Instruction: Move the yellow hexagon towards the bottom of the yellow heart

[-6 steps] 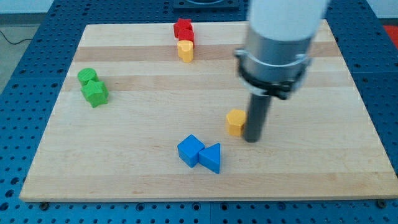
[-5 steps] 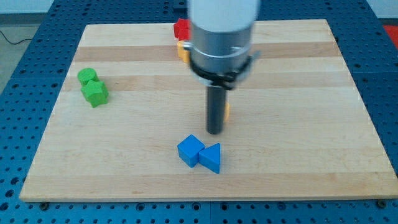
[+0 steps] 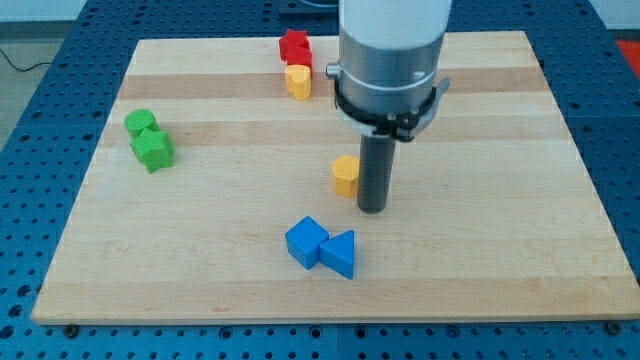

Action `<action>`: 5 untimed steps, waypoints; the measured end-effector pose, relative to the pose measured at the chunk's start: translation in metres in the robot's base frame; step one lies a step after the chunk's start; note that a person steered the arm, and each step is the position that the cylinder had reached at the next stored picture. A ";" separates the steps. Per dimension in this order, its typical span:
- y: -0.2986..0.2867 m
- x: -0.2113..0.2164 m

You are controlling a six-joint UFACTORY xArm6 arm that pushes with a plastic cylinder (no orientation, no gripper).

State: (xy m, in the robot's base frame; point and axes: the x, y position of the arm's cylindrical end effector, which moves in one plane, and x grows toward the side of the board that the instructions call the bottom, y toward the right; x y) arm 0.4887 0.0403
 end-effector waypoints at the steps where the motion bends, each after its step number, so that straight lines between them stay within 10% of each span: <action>1: -0.035 -0.035; 5: -0.056 -0.052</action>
